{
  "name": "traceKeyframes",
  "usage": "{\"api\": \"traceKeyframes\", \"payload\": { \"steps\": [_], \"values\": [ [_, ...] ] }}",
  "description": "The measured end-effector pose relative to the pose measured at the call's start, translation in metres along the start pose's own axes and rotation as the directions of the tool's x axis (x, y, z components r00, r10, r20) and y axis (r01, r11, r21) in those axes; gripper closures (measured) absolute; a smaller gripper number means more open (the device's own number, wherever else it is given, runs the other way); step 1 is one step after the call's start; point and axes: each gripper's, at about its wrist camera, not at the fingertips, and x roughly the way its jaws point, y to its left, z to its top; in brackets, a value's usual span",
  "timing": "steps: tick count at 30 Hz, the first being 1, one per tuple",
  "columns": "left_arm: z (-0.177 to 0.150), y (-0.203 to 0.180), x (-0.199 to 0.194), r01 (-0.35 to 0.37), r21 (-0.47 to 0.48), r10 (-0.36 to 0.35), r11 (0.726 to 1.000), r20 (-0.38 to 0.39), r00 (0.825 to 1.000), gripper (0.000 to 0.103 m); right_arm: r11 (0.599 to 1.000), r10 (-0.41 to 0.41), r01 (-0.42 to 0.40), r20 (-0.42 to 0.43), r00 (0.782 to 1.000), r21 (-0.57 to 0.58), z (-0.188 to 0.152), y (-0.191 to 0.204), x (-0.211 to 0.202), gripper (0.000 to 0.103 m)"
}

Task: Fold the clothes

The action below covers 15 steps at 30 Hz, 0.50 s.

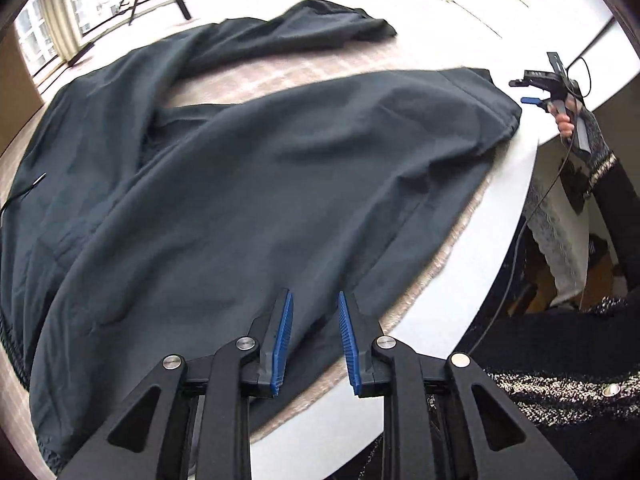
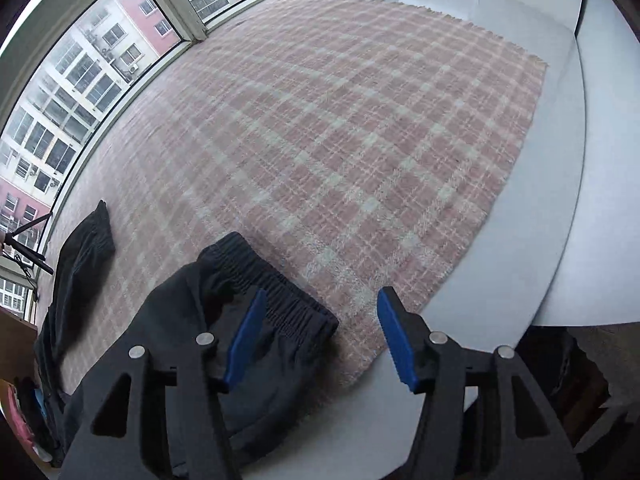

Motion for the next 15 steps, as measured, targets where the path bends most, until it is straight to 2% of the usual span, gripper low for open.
{"api": "traceKeyframes", "payload": {
  "steps": [5,15],
  "values": [
    [0.009,-0.023,0.028,0.001,0.098,0.006,0.995,-0.076,0.997,0.080,0.998,0.054,-0.052,-0.041,0.998,0.036,-0.012,-0.017,0.011,0.046],
    [0.006,-0.021,0.046,0.002,0.111,0.011,0.994,-0.120,0.993,0.080,0.991,0.122,-0.119,-0.062,0.991,0.054,-0.022,-0.022,0.008,0.042]
  ]
}}
